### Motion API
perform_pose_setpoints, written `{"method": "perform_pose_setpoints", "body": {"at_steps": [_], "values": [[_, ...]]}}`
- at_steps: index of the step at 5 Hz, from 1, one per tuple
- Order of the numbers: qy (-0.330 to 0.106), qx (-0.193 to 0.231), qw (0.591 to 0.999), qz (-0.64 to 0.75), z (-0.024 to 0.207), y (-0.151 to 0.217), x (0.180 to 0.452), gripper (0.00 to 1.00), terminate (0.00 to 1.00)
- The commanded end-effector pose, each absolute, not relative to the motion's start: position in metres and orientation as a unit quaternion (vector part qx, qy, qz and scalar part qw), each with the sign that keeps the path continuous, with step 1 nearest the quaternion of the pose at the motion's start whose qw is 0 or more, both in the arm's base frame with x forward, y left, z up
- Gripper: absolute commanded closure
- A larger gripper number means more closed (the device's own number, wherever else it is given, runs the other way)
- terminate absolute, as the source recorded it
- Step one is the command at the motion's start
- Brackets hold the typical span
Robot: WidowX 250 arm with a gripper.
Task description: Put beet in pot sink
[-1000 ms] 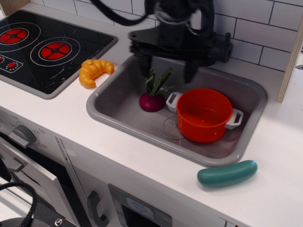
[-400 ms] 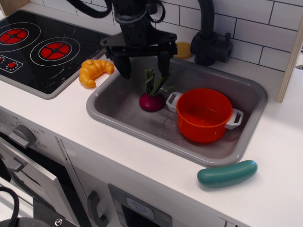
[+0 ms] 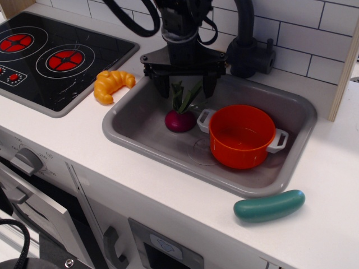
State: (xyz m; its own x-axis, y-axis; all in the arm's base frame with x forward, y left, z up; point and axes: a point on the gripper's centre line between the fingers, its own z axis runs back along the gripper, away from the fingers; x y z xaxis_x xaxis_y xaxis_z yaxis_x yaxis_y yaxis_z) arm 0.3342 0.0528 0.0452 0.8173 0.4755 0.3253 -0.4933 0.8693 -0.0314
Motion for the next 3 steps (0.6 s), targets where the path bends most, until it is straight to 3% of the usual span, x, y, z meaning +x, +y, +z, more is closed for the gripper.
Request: {"method": "perform_pose_setpoints", "body": {"at_steps": [1,2,3], "values": [[-0.215,0.079,0.934,0.275,0.0351,0.0591,0.3445,0.0,0.0],[-0.219,0.091,0.932,0.275,0.0301,0.0573,0.3473,1.0,0.0],[-0.233,0.091,0.928,0.277,0.0388,0.0549,0.3502,1.0,0.0]]}}
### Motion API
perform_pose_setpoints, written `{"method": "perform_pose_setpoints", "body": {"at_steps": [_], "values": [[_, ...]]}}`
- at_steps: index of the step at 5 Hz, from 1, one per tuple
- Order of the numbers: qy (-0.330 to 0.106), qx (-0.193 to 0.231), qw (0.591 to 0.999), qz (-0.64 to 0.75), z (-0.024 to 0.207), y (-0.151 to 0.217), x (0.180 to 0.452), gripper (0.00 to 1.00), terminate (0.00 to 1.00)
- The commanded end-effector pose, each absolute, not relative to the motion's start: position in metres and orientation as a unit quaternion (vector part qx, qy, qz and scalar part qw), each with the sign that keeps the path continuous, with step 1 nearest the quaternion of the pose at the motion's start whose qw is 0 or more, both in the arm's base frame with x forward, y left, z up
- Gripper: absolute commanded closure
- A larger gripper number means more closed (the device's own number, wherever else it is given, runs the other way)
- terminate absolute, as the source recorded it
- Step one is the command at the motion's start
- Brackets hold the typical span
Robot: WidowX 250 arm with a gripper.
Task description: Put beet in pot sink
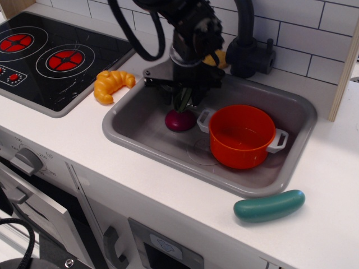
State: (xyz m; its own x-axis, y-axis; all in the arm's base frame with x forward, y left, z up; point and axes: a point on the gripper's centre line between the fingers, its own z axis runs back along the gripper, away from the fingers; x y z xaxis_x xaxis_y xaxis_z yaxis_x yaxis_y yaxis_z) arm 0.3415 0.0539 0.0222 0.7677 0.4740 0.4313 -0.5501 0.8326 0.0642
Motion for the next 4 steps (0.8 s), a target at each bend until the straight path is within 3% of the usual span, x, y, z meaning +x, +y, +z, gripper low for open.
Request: {"method": "perform_pose_setpoints", "body": {"at_steps": [1,3,4], "values": [[-0.277,0.11,0.912,0.281,0.06,0.049,0.35,1.0,0.0],[-0.325,0.098,0.889,0.307,0.1,0.024,0.348,1.0,0.0],[-0.312,0.069,0.903,0.285,0.102,0.0,0.347,1.0,0.0]]}}
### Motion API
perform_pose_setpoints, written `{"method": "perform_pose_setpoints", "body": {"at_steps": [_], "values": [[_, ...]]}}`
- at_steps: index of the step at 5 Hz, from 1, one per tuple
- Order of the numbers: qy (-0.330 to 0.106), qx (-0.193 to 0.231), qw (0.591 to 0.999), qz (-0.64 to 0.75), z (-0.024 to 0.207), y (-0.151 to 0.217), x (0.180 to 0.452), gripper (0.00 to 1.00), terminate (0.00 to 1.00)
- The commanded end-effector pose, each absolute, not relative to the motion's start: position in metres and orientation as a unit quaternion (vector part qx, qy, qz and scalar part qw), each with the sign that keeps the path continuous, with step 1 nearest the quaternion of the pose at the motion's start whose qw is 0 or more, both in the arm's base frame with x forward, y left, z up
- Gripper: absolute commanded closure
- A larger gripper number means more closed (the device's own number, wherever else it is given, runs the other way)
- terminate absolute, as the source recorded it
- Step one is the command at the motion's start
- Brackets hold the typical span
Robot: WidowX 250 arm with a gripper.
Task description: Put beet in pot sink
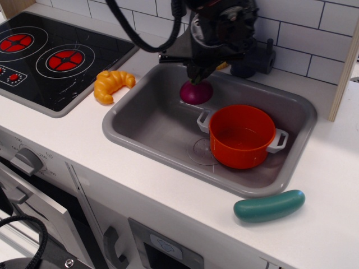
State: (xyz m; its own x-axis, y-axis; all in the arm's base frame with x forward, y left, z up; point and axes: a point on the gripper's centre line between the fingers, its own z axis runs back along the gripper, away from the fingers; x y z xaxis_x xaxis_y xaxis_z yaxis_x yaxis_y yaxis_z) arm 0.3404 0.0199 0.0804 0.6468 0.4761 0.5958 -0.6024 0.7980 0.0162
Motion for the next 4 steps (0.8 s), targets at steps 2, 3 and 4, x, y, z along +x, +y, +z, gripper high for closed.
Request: {"method": "perform_pose_setpoints", "body": {"at_steps": [2,3,4], "values": [[-0.274,0.061,0.92,0.275,0.082,-0.045,0.352,1.0,0.0],[-0.275,0.057,0.921,0.268,0.075,-0.059,0.348,1.0,0.0],[-0.268,0.056,0.925,0.262,0.071,-0.065,0.341,1.0,0.0]]}}
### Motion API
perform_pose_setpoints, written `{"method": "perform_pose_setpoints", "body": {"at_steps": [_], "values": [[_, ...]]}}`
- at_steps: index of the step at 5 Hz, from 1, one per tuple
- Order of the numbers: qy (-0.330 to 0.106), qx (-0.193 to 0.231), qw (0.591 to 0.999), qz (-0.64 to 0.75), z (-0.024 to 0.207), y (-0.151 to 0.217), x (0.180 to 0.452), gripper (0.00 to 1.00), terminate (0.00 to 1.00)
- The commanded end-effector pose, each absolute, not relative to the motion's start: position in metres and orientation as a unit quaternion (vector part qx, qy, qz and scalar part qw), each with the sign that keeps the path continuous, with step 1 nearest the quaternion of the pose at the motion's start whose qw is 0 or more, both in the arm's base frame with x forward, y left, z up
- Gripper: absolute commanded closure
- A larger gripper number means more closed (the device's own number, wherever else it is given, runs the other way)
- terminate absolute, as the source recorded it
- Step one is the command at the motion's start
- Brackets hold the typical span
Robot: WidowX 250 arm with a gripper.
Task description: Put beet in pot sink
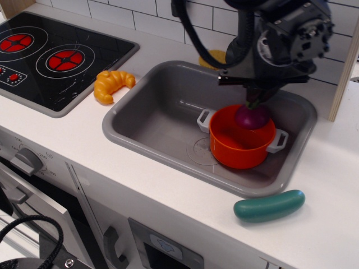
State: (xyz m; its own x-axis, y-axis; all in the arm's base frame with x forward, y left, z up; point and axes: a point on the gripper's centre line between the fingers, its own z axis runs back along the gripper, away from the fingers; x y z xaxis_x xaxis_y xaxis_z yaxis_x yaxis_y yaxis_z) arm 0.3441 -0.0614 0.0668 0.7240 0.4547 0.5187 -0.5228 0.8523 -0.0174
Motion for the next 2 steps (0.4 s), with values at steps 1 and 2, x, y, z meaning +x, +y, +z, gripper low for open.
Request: {"method": "perform_pose_setpoints", "body": {"at_steps": [1,2], "values": [[-0.259,0.051,0.926,0.271,0.0731,-0.0608,0.3381,0.0,0.0],[-0.241,0.04,0.929,0.277,0.0756,-0.0569,0.3387,0.0,0.0]]}}
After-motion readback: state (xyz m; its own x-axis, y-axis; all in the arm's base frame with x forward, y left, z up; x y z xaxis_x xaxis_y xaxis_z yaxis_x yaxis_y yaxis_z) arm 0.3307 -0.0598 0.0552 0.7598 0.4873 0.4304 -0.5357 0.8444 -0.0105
